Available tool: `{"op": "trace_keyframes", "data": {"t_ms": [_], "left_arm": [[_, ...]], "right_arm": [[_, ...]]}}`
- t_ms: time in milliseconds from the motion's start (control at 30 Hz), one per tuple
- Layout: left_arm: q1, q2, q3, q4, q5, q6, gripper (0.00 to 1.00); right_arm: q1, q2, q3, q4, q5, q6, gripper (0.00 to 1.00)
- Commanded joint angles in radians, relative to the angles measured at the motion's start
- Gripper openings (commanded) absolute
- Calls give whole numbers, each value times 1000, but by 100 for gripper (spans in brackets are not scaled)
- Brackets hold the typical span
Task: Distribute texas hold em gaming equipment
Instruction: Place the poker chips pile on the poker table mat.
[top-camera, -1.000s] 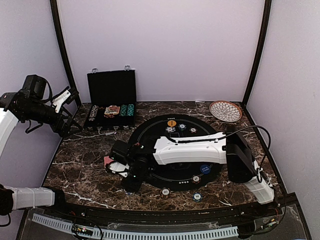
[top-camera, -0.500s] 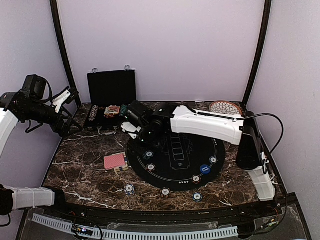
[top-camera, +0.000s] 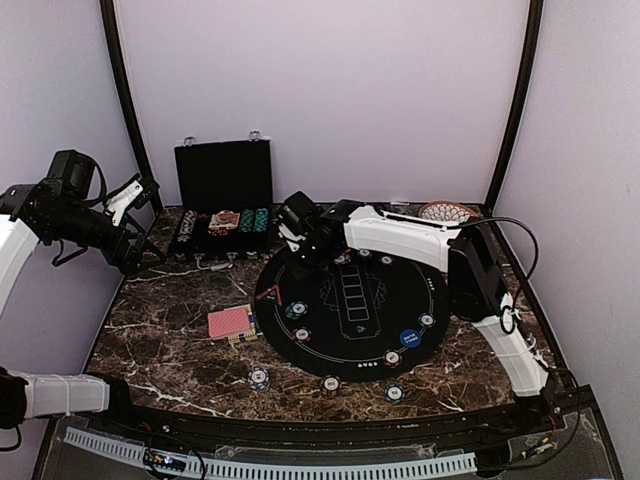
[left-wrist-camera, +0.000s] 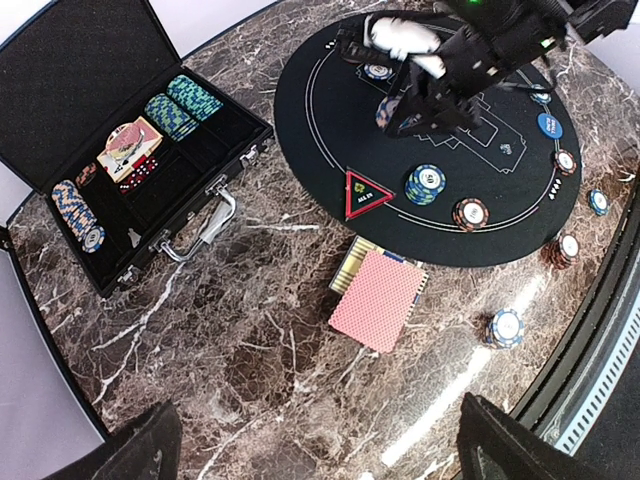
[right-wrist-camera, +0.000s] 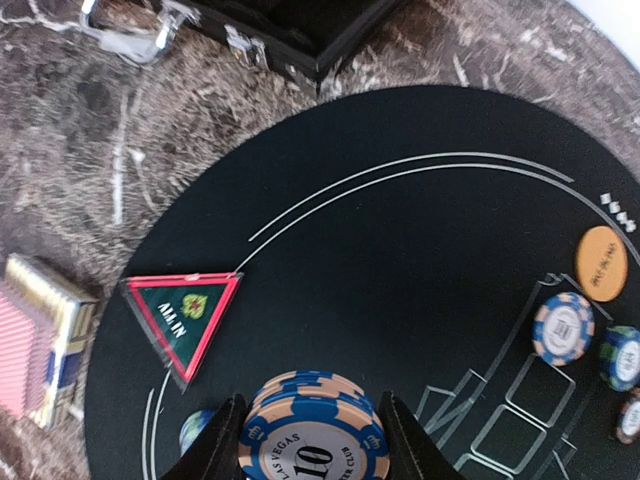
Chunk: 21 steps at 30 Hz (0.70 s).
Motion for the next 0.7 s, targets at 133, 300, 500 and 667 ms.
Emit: {"op": "trace_keyframes", "data": {"t_ms": [133, 300, 500, 667], "left_arm": [[-5, 12, -16, 14, 33, 18, 99], [-5, 16, -18, 19, 28, 23, 99], [-5, 13, -25, 22, 19, 29, 99], [-5, 10, -28, 23, 17, 30, 99]], "right_arm": [[1, 130, 75, 44, 13, 24, 0], [-1, 165, 82, 54, 4, 36, 0], [-1, 188, 106, 56, -23, 45, 2], [-1, 191, 113, 39, -35, 43, 24]]}}
